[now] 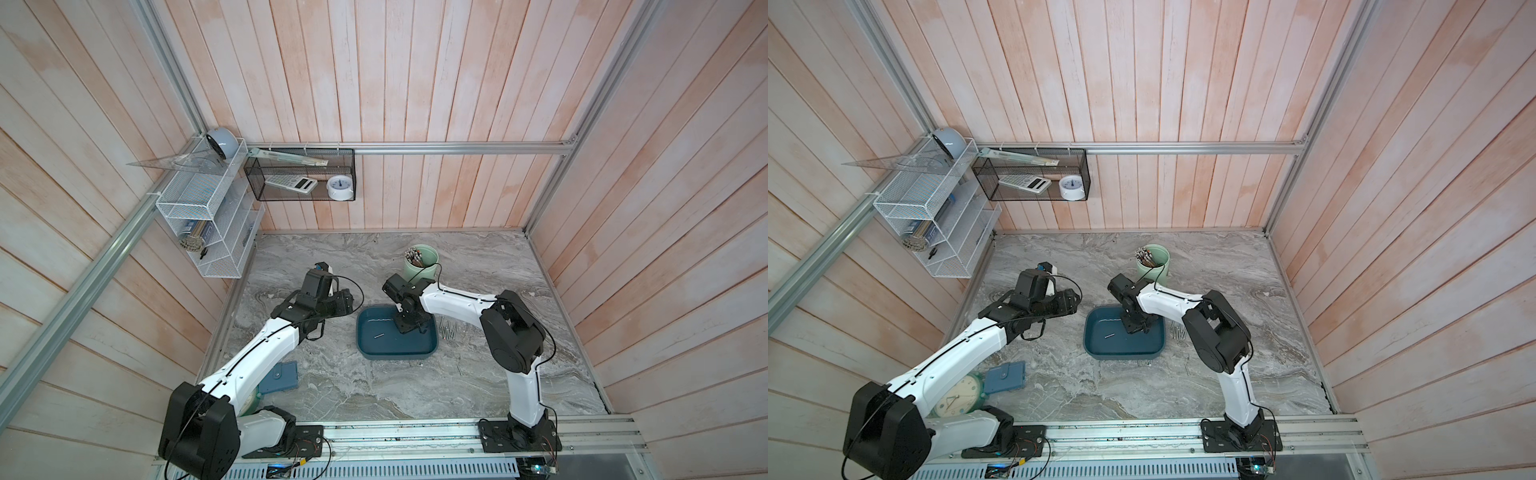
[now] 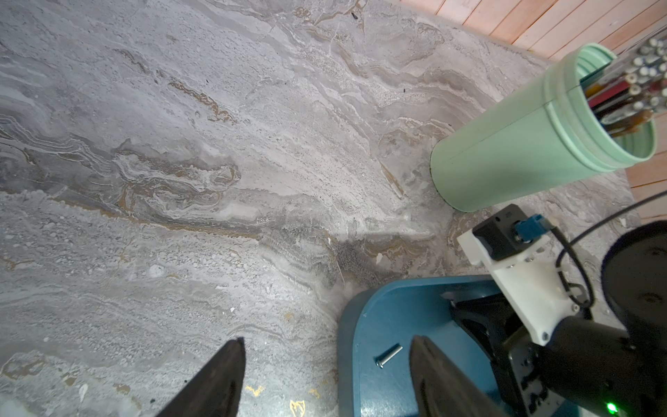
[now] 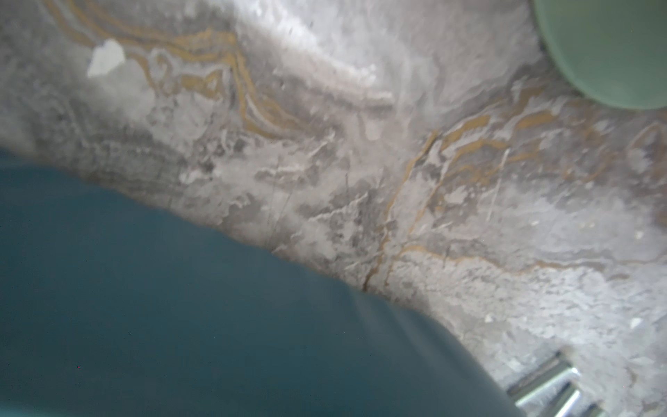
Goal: Take out the screws from the storage box
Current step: Pick up the screw from the storage box, then place the screw at the center of the board.
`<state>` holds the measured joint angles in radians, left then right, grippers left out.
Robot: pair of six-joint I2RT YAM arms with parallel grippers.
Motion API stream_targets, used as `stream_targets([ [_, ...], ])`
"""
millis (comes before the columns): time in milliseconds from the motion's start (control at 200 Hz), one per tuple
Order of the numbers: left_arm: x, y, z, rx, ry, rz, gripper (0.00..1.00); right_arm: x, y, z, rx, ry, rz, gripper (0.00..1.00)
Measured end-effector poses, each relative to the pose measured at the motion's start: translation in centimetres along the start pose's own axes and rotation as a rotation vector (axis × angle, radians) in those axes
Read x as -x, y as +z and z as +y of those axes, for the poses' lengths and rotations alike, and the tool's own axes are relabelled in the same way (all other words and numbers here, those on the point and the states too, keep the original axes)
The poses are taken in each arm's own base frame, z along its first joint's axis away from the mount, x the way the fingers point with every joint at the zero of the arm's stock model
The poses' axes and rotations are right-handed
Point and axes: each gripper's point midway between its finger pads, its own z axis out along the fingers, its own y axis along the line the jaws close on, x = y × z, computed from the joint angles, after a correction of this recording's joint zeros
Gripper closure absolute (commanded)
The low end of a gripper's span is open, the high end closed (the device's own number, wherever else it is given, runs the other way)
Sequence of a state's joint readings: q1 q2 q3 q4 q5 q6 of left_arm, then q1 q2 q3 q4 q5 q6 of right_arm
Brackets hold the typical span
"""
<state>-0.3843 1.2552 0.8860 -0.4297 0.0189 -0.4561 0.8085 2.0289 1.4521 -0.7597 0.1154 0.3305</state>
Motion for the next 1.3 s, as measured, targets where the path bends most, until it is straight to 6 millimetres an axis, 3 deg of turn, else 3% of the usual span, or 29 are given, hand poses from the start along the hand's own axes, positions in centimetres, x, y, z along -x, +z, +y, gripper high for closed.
stream_targets([
  [505,0.0,0.0,0.0,-0.002,0.0,0.001,0.23,1.1,-7.0,-0.3,0.044,0.033,-0.13,0.99],
  [620,0.0,0.0,0.0,-0.002,0.0,0.001,0.23,0.5,-8.8,-1.9,0.043,0.065,-0.164,1.0],
  [760,0.0,0.0,0.0,-0.002,0.0,0.001,0.23,-1.3,-10.2,-5.6,0.03,0.154,-0.182,1.0],
  [955,0.0,0.0,0.0,-0.002,0.0,0.001,0.23,-4.8,-10.0,-9.5,0.004,0.284,-0.184,1.0],
  [1110,0.0,0.0,0.0,-0.002,0.0,0.001,0.23,-6.4,-8.3,-9.8,0.0,0.322,-0.168,0.99],
  [1300,0.0,0.0,0.0,-0.002,0.0,0.001,0.23,-6.6,-5.8,-10.1,0.002,0.345,-0.103,0.99],
])
